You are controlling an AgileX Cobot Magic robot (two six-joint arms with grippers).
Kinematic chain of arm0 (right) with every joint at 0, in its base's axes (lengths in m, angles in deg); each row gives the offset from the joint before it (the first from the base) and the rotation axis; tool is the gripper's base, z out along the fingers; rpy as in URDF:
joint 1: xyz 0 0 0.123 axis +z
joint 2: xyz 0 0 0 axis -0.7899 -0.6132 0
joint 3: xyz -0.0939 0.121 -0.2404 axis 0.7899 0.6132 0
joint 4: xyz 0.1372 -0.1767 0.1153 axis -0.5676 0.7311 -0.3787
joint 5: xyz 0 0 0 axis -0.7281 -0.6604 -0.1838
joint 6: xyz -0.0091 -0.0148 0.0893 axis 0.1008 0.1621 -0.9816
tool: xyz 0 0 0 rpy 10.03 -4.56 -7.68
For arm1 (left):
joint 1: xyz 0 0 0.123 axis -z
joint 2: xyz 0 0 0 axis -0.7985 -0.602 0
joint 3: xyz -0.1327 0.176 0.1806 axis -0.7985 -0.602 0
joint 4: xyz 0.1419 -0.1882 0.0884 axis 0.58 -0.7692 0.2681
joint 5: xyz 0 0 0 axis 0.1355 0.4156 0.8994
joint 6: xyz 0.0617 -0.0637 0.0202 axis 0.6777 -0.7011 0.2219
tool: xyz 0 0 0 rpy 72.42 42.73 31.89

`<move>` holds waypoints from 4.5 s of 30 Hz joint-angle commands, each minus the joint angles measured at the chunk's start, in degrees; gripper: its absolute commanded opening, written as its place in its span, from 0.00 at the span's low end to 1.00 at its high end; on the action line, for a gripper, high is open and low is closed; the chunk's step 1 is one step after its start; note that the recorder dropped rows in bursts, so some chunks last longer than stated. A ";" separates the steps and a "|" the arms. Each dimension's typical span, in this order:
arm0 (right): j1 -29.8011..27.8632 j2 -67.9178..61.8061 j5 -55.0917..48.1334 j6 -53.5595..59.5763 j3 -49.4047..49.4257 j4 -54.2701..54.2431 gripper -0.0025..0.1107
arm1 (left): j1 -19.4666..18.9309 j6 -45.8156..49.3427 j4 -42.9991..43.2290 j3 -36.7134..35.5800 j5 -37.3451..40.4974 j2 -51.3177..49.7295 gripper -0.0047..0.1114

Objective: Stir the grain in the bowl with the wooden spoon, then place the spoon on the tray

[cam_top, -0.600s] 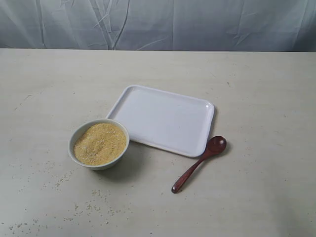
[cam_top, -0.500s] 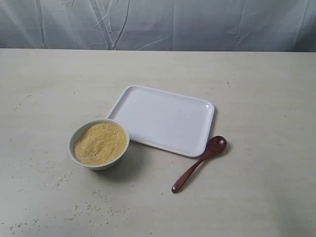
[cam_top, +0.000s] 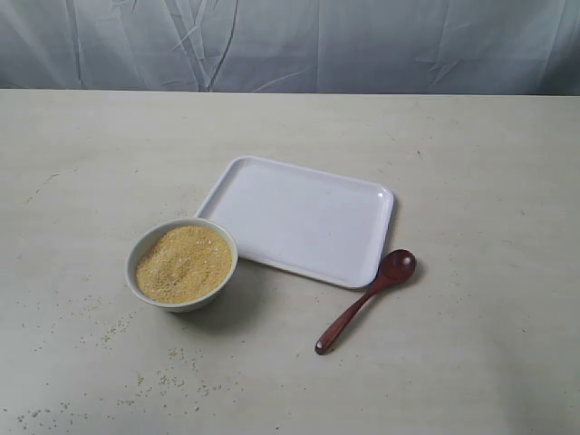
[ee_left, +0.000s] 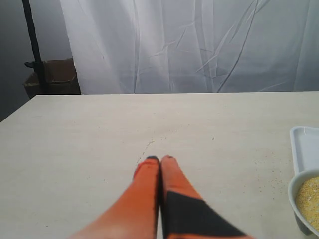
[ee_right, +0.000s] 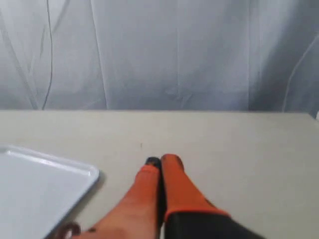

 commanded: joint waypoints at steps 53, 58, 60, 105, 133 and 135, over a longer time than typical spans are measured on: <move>29.18 -79.50 -39.21 40.05 -48.90 -16.03 0.02 | -0.05 -0.06 0.13 -0.28 -0.37 0.29 0.04; 33.15 -86.55 -34.86 63.19 -48.90 -14.92 0.02 | -0.05 -0.06 0.13 -0.28 -0.37 0.29 0.04; 33.44 -88.05 -30.24 64.36 -48.90 -14.35 0.04 | -0.05 -0.06 0.13 -0.28 -0.37 0.29 0.04; 33.44 -97.07 -14.72 78.39 -49.73 -16.75 0.03 | -0.05 -0.06 0.13 -0.28 -0.12 0.29 0.04; 33.44 -104.49 -26.71 45.18 -60.22 -18.66 0.33 | -0.05 -0.06 0.13 -0.28 -0.24 0.29 0.04; 33.44 -105.62 -26.60 45.18 -60.22 -14.35 0.33 | -0.05 -0.06 0.13 -0.28 -0.24 0.29 0.04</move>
